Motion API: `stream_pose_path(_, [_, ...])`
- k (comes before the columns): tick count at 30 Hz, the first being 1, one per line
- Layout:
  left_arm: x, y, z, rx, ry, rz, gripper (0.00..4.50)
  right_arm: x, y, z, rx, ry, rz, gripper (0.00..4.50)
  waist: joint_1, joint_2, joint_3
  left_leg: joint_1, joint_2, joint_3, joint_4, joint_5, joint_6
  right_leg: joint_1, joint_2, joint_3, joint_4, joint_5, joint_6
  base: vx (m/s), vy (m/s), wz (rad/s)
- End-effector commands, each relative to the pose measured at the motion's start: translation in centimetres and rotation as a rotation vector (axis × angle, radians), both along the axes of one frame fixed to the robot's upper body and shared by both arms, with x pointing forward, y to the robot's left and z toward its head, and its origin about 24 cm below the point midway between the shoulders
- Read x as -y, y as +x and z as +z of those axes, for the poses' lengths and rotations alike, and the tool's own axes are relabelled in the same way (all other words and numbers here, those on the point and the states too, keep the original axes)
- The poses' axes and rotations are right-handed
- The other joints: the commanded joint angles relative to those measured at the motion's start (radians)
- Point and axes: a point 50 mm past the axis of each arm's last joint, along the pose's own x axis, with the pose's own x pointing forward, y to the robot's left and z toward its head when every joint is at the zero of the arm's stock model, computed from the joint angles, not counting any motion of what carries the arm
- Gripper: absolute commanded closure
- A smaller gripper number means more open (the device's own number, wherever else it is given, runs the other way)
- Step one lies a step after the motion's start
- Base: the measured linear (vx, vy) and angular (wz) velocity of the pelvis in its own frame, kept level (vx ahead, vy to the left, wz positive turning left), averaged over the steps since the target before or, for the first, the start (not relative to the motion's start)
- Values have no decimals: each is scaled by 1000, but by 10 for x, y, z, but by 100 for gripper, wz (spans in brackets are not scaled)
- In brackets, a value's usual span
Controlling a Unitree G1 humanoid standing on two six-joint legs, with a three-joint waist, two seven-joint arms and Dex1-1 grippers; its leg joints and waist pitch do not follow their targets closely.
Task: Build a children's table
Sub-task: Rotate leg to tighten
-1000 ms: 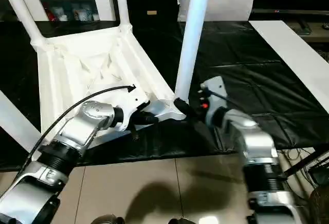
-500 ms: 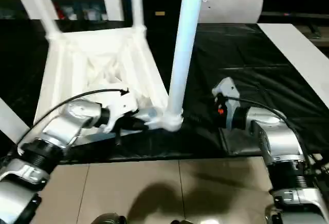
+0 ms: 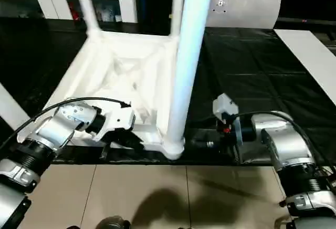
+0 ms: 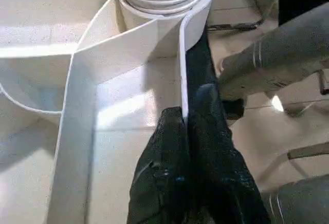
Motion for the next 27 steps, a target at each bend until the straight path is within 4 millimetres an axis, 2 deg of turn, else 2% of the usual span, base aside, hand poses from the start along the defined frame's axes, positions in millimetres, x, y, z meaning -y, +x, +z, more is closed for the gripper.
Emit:
stream_pose_path(1, [7,-6,-5,-24,50,-98,450,-3,-1,1,-13,3,51,126,-7,-11,-80,6,82,-31,-62,-95,108,66,-114,86,-90,-270,-108,0,0,0])
stream_pose_path(9, [6,-6,-6,-25,46,-107,450,-9,3,-2,-17,25,78,209,-8,-9,-82,8,85,-32,-62,-86,104,65,-115,85,-87,-261,-112,0,0,0])
stream_pose_path(14, [6,-6,-6,-27,45,-109,450,-12,4,-2,-11,36,83,230,-9,-9,-80,8,86,-32,-63,-86,103,65,-115,86,-86,-256,-116,0,0,0])
stream_pose_path(15, [6,-5,-6,-26,44,-106,450,-13,7,-3,-11,27,40,242,-9,-7,-81,7,86,-33,-64,-81,101,66,-115,87,-86,-254,-116,0,0,0])
stream_pose_path(16, [6,-5,-6,-26,43,-106,450,-13,9,-4,-19,25,19,242,-10,-8,-81,8,86,-33,-64,-82,101,65,-115,86,-86,-253,-117,0,0,0])
stream_pose_path(17, [6,-5,-6,-25,43,-104,450,-12,10,-3,-32,41,-1,222,-10,-8,-81,8,85,-32,-63,-84,100,65,-115,86,-87,-253,-119,0,0,0])
stream_pose_path(19, [6,-5,-6,-25,42,-102,450,-12,11,-2,-48,58,-6,222,-10,-7,-80,7,85,-33,-64,-87,98,66,-115,86,-88,-260,-117,0,0,0])
stream_pose_path(22, [5,-5,-7,-24,43,-100,450,-12,10,0,-60,74,10,185,-10,-8,-80,9,84,-32,-64,-101,92,66,-116,86,-92,-288,-106,0,0,0])
stream_pose_path(27, [5,-4,-7,-24,42,-99,450,-12,11,1,-23,69,7,145,-10,-7,-81,10,88,-33,-65,-94,91,64,-116,87,-88,-264,-114,0,0,0])
